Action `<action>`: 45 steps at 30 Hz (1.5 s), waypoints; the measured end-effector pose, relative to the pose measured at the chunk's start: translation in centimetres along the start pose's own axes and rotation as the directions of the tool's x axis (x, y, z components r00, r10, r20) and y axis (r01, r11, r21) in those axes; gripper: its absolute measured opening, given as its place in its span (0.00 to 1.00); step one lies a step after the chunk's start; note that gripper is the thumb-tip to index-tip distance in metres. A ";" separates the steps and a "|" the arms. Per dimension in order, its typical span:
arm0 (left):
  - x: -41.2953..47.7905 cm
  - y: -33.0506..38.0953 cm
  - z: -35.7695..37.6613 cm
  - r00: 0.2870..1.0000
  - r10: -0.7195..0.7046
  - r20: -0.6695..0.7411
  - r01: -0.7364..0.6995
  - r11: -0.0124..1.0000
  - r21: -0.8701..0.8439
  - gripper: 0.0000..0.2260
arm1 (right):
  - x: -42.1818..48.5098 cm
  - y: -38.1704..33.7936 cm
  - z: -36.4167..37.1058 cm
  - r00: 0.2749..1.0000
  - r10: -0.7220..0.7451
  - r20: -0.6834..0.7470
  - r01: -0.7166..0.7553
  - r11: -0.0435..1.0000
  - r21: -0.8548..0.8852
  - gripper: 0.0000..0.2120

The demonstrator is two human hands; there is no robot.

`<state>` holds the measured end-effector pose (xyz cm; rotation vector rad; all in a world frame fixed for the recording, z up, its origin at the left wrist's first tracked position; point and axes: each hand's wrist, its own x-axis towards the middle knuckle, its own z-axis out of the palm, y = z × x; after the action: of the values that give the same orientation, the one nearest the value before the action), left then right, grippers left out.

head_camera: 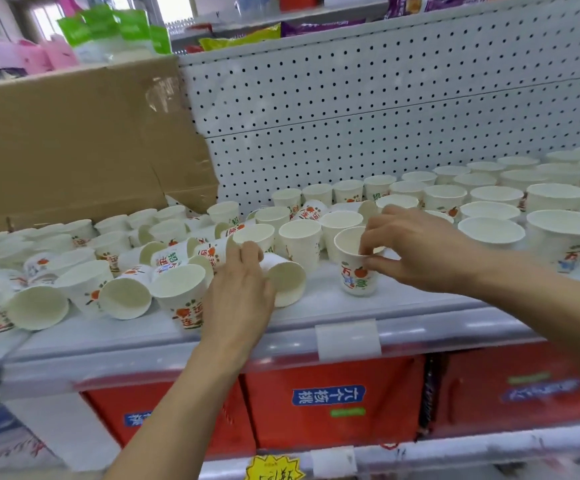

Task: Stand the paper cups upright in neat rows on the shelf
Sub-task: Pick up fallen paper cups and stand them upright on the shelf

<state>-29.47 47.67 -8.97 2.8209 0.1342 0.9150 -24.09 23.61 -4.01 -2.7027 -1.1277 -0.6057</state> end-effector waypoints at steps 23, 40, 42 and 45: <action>9.7 7.5 -0.2 0.670 0.631 0.391 -0.317 0.719 -0.618 0.13 | -3.9 2.8 -3.8 0.966 0.201 0.162 -0.153 0.952 -0.266 0.13; 17.4 2.8 -0.5 0.833 0.371 0.411 -0.268 0.920 -0.286 0.10 | 10.8 8.0 -2.6 0.979 0.136 0.149 -0.112 0.981 -0.160 0.09; 18.9 3.2 1.2 0.832 0.344 0.435 -0.261 0.935 -0.240 0.10 | 13.0 9.0 -1.0 0.970 0.109 0.217 -0.065 0.978 -0.199 0.12; 21.0 3.8 4.3 0.816 0.304 0.492 -0.246 0.952 -0.180 0.13 | 15.3 10.6 1.1 0.918 0.108 0.382 -0.007 0.966 -0.257 0.18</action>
<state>-9.81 46.25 0.37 2.9083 -0.3948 0.1606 -6.54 26.33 1.56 -3.1669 -1.1097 -0.2059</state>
